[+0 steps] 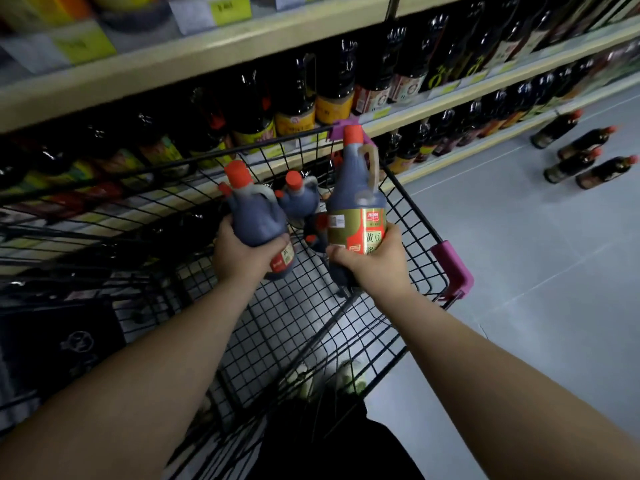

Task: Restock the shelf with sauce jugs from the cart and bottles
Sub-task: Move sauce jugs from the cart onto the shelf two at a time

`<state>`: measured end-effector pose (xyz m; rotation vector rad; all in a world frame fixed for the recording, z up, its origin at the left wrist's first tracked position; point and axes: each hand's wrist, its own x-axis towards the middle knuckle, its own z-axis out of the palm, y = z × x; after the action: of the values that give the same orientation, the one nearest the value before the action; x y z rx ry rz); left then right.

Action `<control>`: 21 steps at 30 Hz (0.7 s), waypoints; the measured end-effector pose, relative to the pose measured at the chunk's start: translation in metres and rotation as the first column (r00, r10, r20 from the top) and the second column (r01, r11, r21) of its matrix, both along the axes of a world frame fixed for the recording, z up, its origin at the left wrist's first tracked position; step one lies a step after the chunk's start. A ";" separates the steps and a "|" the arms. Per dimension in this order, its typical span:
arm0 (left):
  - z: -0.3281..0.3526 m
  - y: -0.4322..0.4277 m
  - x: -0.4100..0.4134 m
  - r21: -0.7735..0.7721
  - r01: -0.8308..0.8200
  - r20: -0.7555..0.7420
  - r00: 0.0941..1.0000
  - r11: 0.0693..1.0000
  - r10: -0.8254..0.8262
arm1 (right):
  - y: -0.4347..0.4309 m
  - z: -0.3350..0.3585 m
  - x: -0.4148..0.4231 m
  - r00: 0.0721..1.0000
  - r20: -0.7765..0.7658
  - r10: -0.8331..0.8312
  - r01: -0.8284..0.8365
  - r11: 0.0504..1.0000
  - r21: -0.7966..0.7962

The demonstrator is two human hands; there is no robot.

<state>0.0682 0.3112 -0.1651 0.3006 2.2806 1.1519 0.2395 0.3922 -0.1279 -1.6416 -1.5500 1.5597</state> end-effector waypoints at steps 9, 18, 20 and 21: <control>0.108 -0.004 0.003 0.282 0.110 0.306 0.931 0.953 -0.198 | -0.009 0.079 0.020 0.987 -0.110 -0.118 0.117 0.993 -0.017; 0.166 0.066 0.068 0.431 0.256 0.309 0.859 0.865 -0.408 | 0.035 0.122 0.088 0.946 -0.227 -0.233 0.229 0.972 -0.046; 0.172 0.086 0.092 0.431 0.270 0.291 0.862 0.861 -0.416 | 0.054 0.126 0.111 0.937 -0.248 -0.246 0.239 0.969 -0.057; 0.174 0.098 0.105 0.435 0.277 0.277 0.864 0.857 -0.420 | 0.065 0.128 0.125 0.933 -0.261 -0.246 0.241 0.969 -0.054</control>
<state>0.1734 0.4096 0.0092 0.5804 1.5833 1.3192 0.3641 0.4568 0.0001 -1.4967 -1.1484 1.5893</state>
